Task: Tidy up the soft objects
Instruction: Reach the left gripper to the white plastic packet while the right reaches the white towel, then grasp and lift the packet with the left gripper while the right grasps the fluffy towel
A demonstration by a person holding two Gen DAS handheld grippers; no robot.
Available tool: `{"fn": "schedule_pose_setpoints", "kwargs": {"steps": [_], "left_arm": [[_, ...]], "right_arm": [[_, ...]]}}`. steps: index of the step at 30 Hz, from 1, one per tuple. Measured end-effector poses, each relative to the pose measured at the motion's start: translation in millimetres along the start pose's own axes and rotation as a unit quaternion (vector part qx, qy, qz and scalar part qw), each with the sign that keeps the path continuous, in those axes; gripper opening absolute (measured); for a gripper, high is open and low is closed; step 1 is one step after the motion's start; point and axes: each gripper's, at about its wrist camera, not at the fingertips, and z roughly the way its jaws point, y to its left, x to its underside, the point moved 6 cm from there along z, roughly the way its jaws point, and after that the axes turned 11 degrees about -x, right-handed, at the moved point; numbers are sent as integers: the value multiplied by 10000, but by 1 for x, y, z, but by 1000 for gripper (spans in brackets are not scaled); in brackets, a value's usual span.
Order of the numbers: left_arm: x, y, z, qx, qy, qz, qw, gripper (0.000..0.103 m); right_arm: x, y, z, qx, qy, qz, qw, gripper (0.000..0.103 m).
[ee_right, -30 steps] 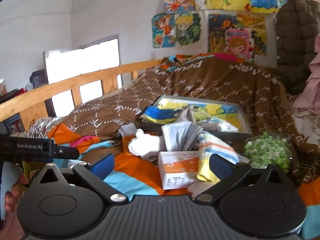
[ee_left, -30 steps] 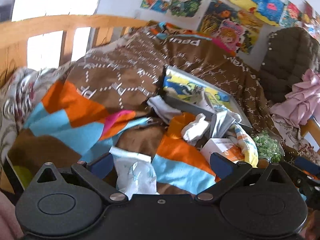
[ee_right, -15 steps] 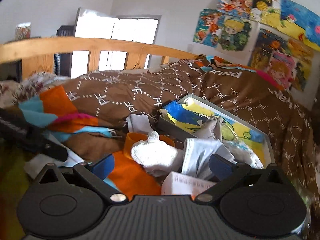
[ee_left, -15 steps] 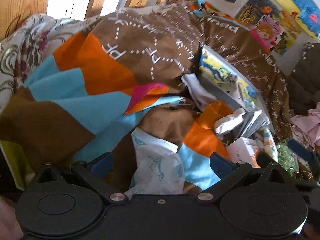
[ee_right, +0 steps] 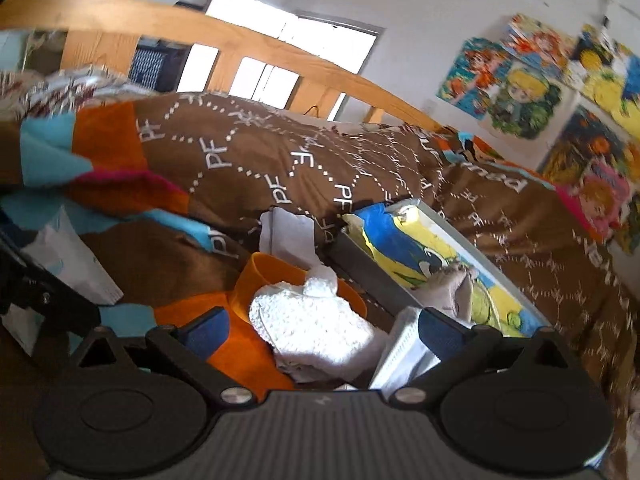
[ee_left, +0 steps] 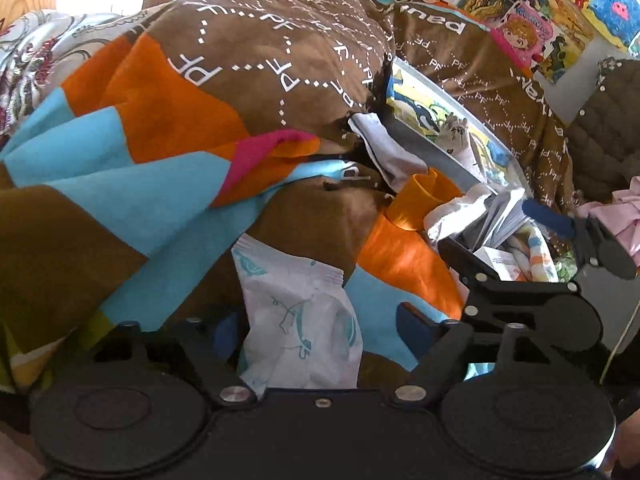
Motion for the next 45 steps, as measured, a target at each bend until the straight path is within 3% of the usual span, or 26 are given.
{"fn": "schedule_pose_setpoints", "kwargs": {"steps": [6, 17, 22, 36, 45], "left_arm": [[-3, -2, 7, 21, -53, -28, 10000, 56], [-10, -2, 11, 371, -117, -399, 9984, 53], [-9, -4, 9, 452, -129, -423, 9980, 53], [-14, -9, 1, 907, -491, -370, 9940, 52], [-19, -9, -21, 743, -1098, -227, 9909, 52]], "right_arm": [[3, 7, 21, 224, 253, -538, 9980, 97], [0, 14, 28, 440, 169, -1068, 9932, 82], [1, 19, 31, 315, 198, -1200, 9921, 62], [-12, 11, -1, 392, -355, -1178, 9916, 63], [-35, 7, -42, 683, -1168, -1372, 9813, 63]]}}
